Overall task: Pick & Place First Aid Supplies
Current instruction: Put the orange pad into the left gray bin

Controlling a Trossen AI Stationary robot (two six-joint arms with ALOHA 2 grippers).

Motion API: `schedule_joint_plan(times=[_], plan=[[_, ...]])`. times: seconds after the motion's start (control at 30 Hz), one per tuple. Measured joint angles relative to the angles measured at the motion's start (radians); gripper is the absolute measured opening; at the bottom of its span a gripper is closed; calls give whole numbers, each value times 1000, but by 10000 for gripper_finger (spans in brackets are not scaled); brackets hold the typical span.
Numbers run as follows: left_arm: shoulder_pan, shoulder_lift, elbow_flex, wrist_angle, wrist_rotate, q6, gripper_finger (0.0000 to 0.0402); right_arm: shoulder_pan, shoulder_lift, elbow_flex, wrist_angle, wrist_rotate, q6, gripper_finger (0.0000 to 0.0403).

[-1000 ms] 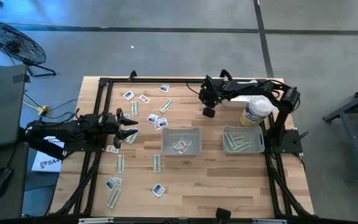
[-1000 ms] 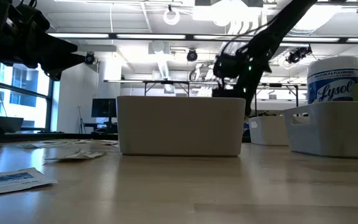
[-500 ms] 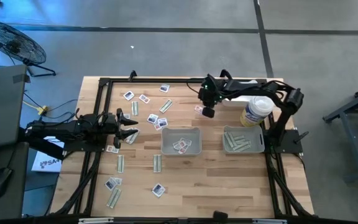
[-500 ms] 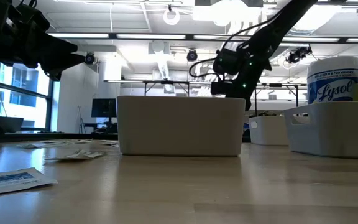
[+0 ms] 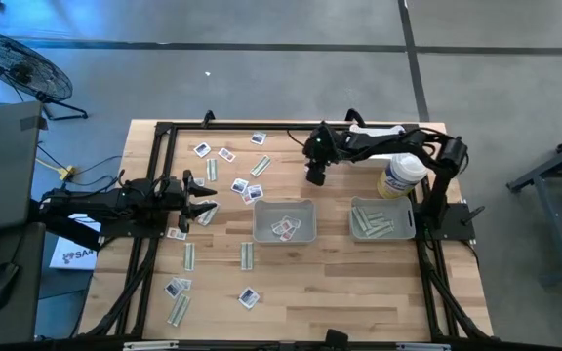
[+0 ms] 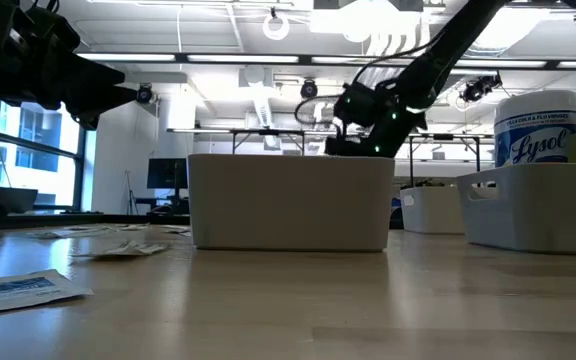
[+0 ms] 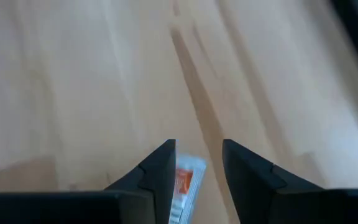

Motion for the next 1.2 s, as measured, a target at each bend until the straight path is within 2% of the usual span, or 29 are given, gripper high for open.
schedule_joint_plan(times=[0.27,0.53,0.67,0.93,1.2], plan=[[0,0,0,0,-1,0,186,16,54,-1,-6,10,122,127],[0,0,0,0,-1,0,186,33,58,2,-62,13,58,120],[0,0,0,0,-1,0,186,32,89,5,-76,15,46,93],[0,0,0,0,-1,0,186,32,121,8,-67,19,32,10],[0,0,0,0,-1,0,186,34,79,0,-78,63,32,3]])
